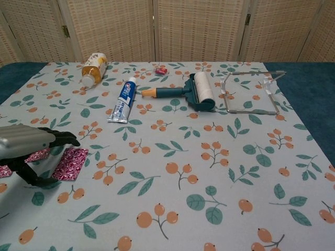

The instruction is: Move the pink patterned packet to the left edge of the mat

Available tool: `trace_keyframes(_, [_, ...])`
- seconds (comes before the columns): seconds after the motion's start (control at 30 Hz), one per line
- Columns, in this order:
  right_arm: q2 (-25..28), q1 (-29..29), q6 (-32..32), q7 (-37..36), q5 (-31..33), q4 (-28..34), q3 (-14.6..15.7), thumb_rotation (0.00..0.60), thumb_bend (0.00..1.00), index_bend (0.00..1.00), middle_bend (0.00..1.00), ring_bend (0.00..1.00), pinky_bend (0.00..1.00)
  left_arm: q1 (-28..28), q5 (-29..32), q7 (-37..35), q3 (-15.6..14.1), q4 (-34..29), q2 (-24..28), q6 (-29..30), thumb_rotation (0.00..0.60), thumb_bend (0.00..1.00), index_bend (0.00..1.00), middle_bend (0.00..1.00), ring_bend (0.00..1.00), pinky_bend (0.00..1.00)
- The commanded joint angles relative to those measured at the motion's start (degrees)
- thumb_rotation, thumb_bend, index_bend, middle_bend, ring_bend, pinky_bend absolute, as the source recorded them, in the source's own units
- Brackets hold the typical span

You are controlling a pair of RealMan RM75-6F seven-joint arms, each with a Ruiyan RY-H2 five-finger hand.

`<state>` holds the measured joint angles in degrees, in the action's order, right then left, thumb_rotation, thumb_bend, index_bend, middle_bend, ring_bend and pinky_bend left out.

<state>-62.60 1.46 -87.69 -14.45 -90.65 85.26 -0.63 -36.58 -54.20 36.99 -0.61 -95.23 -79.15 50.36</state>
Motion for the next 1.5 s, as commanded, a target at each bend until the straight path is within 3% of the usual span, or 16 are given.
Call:
trace_keyframes(0.03, [0.0, 0.0, 0.0, -0.1, 0.0, 0.0, 0.0, 0.535, 0.34, 0.00, 0.00, 0.00, 0.00, -0.5, 0.8, 0.6, -0.3, 0.1, -0.6, 0.3, 0.415, 0.37, 0.08, 0.00, 0.00, 0.00])
trace_keyframes(0.17, [0.0, -0.1, -0.1, -0.2, 0.0, -0.1, 0.0, 0.534, 0.34, 0.00, 0.00, 0.00, 0.00, -0.9, 1.3, 1.8, -0.8, 0.6, -1.6, 1.6, 0.423, 0.37, 0.08, 0.00, 0.00, 0.00])
trace_keyframes(0.4, [0.0, 0.0, 0.0, -0.2, 0.1, -0.2, 0.0, 0.534, 0.34, 0.00, 0.00, 0.00, 0.00, -1.0, 1.6, 1.2, -1.3, 1.6, -2.4, 2.4, 0.489, 0.37, 0.11, 0.00, 0.00, 0.00])
trace_keyframes(0.93, [0.0, 0.0, 0.2, -0.2, 0.2, -0.2, 0.0, 0.534, 0.34, 0.00, 0.00, 0.00, 0.00, -0.2, -1.9, -2.4, -1.5, 3.8, -4.2, 4.6, 0.518, 0.37, 0.22, 0.00, 0.00, 0.00])
trace_keyframes(1.23, [0.2, -0.1, 0.0, -0.2, 0.2, 0.0, -0.2, 0.535, 0.34, 0.00, 0.00, 0.00, 0.00, 1.4, -4.0, -5.1, -0.9, 0.0, 0.3, 7.8, 0.522, 0.37, 0.22, 0.00, 0.00, 0.00])
trace_keyframes(1.5, [0.2, 0.2, 0.3, -0.3, 0.2, -0.2, -0.3, 0.537, 0.34, 0.00, 0.00, 0.00, 0.00, 4.9, -5.3, -8.1, -2.2, -1.0, 5.6, 10.8, 0.520, 0.37, 0.20, 0.00, 0.00, 0.00])
